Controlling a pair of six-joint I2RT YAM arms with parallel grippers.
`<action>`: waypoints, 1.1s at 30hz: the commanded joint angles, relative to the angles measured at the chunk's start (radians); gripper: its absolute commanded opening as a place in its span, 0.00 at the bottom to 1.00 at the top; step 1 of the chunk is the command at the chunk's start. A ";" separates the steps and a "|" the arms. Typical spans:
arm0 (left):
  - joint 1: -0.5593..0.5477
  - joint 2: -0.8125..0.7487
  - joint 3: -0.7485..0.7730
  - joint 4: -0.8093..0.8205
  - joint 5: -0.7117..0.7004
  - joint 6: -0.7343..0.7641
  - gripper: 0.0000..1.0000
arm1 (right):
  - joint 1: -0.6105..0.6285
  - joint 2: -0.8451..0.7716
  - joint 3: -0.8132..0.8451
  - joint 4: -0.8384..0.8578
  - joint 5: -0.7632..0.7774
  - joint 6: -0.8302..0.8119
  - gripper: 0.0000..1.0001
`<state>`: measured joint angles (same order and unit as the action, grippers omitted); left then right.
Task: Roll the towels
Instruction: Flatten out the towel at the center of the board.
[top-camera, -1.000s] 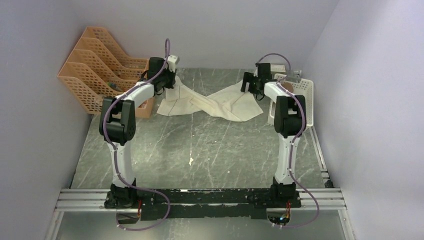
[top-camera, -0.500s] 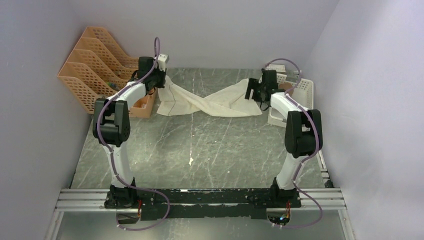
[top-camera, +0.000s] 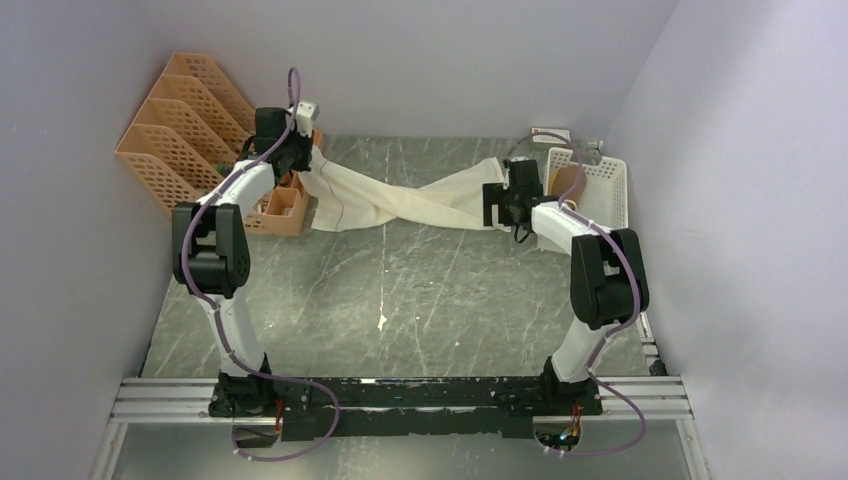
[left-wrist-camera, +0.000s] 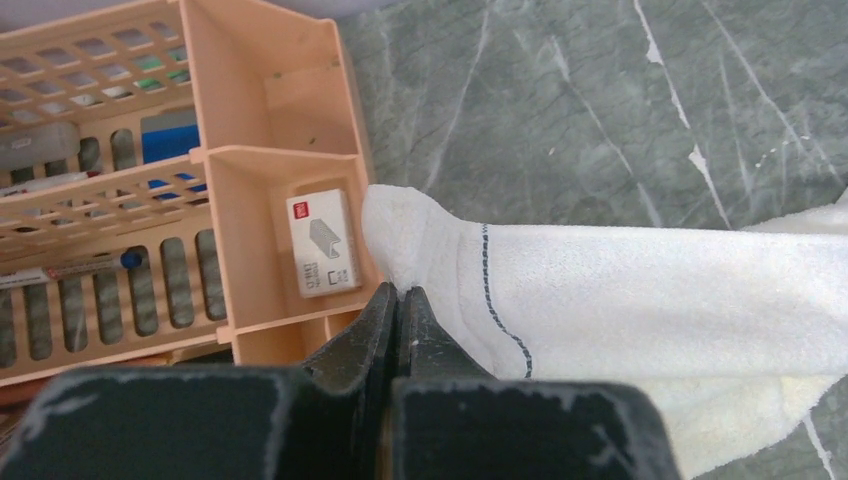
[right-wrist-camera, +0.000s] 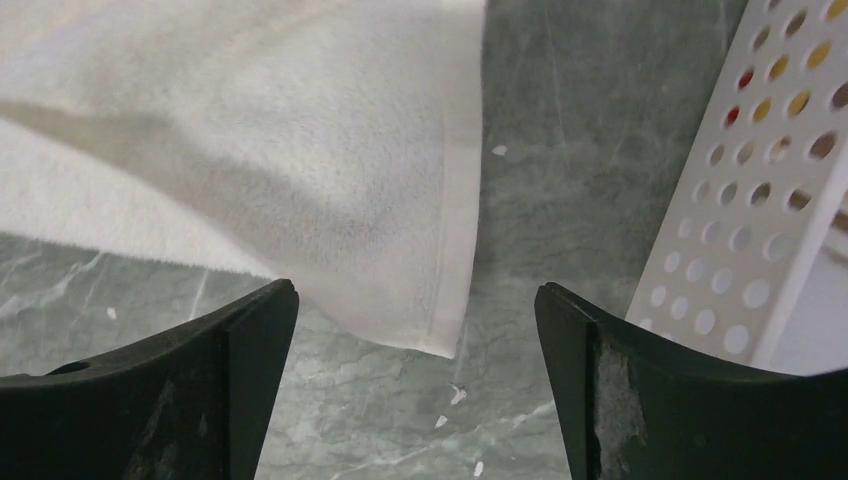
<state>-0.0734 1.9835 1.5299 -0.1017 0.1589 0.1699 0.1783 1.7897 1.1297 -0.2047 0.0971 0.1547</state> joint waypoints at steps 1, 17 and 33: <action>0.032 -0.034 0.042 -0.026 0.020 0.026 0.07 | 0.018 -0.093 -0.062 0.178 -0.011 -0.206 0.91; 0.058 -0.029 0.058 -0.028 0.085 0.008 0.07 | -0.011 -0.066 -0.009 -0.135 -0.646 -1.110 0.82; 0.060 -0.025 0.067 -0.038 0.083 0.019 0.07 | -0.021 0.019 0.028 -0.192 -0.527 -1.156 0.67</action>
<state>-0.0227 1.9831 1.5604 -0.1341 0.2157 0.1787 0.1692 1.8309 1.1923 -0.4141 -0.4652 -0.9916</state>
